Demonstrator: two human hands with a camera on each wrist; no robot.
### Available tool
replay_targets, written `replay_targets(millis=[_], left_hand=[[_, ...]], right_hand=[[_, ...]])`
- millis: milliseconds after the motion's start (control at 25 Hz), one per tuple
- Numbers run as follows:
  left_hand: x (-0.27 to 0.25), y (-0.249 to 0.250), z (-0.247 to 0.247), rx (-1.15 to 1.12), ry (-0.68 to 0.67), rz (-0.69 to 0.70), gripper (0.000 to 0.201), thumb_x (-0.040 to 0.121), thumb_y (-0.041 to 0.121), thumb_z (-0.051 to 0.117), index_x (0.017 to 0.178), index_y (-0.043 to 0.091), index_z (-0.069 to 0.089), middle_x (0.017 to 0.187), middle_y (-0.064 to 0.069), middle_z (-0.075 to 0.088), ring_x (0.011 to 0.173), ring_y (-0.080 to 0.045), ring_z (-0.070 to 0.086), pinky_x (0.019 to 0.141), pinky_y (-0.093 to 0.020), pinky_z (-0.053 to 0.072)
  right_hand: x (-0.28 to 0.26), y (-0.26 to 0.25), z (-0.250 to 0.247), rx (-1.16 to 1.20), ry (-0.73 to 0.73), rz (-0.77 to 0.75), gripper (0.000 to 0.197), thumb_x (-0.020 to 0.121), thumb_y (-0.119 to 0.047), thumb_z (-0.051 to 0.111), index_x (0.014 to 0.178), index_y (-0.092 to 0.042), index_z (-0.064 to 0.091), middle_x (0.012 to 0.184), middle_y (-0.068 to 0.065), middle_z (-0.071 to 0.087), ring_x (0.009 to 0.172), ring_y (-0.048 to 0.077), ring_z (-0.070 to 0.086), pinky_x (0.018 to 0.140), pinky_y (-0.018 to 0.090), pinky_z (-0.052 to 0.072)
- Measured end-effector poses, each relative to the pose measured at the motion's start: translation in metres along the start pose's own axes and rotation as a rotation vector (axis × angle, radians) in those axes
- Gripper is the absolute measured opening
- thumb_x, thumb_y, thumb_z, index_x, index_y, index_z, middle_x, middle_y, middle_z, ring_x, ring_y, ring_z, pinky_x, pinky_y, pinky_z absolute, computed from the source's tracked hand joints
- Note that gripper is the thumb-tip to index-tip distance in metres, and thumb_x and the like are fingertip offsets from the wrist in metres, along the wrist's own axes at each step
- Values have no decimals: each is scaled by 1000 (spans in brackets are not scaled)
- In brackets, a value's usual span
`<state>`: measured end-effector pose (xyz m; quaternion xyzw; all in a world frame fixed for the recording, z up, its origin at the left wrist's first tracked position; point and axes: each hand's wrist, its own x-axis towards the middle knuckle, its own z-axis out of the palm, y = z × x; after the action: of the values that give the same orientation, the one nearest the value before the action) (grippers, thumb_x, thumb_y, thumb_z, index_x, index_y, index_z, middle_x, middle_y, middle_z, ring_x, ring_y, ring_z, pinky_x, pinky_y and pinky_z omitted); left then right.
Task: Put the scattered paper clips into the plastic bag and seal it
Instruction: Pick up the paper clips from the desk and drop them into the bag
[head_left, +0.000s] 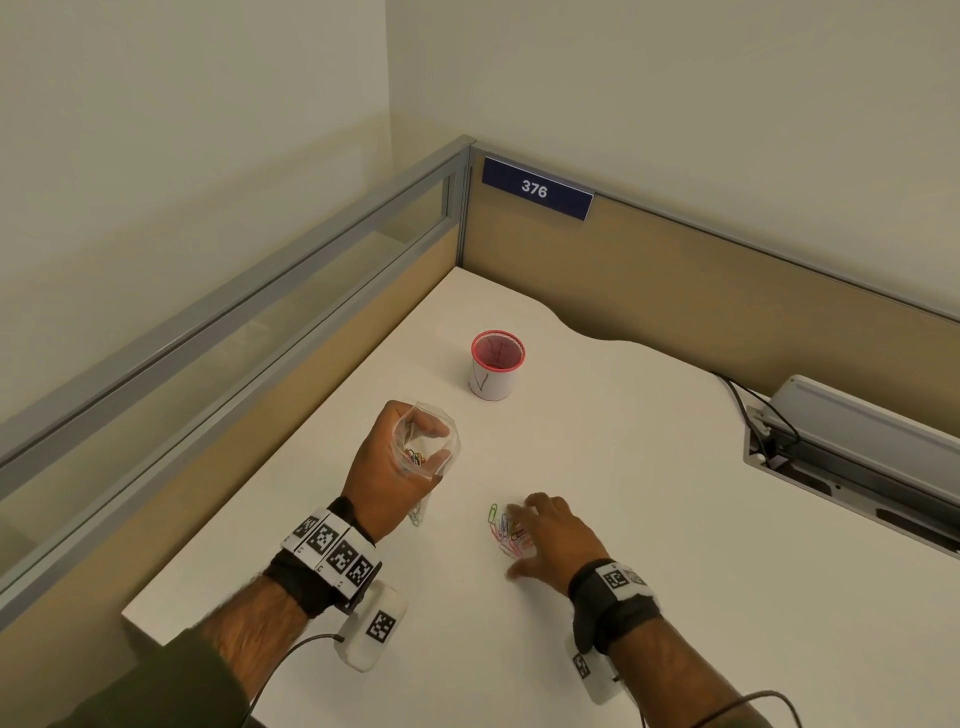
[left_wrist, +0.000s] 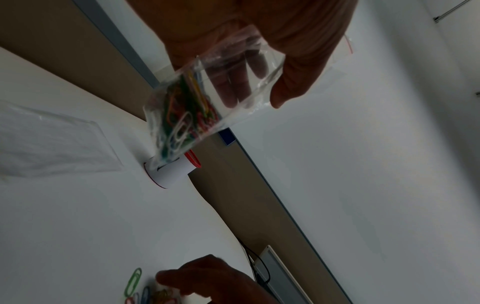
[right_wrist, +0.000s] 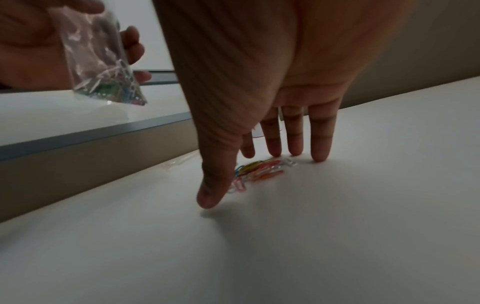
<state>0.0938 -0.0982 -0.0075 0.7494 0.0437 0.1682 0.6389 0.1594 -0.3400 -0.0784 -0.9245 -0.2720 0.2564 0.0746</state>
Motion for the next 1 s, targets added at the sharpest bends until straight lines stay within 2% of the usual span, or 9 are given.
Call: replay_targets(millis=[160,280,440,640,760,880,1000], left_hand=[[1,0,-1,12,18,10,44,76,-8,75,97,22,53,106,-8,66,104,-17,64,96,-21,49],[2,-1,-3,9,9,0,43,76,-6,76,98,23,53,107,-9,66,106,-18,64,97,-24,49],[1,0,-3,-40,10,-7,37,72,2,73,98,19,53,107,-9,65,106,-18,64,97,-24,49],[2,-1,0,-57,6,-29,38,74,-3,74,97,19,53,108,-13,64,106,-17,63,91,-17,49],[3,0,3,-60,3,-52,40,76,-13,73,98,14,52,109,-16,63,107,-18,62,87,-14,50],[4,-3,4,-60,-4,-54,41,77,-12,73,98,16,52,109,-15,63,109,-19,62,88,-17,51],[5,-5,4,-51,-4,-63,40,76,-10,74,98,16,52,109,-13,64,109,-20,62,90,-23,52]], right_hand=[[10,-11,11,-82,85,-18,36,85,-27,65,119,-22,57,120,3,47,113,25,45,83,40,53],[17,-14,16,-125,144,-17,15,92,-17,54,106,-15,60,109,5,51,102,26,51,75,37,53],[25,-17,16,-156,178,-20,13,94,-13,48,101,-10,58,106,10,53,97,28,53,71,36,48],[30,-17,8,-195,181,-27,11,94,-10,47,99,-6,57,105,12,53,95,29,56,66,32,38],[29,-14,4,-197,197,-16,11,94,-10,47,96,-6,57,106,13,54,93,29,55,67,31,39],[30,-13,3,-198,173,-13,14,94,-8,46,98,-6,59,106,13,58,97,29,57,69,31,38],[32,-7,-3,-56,184,75,16,92,-11,49,97,-7,64,105,11,63,96,27,60,78,31,46]])
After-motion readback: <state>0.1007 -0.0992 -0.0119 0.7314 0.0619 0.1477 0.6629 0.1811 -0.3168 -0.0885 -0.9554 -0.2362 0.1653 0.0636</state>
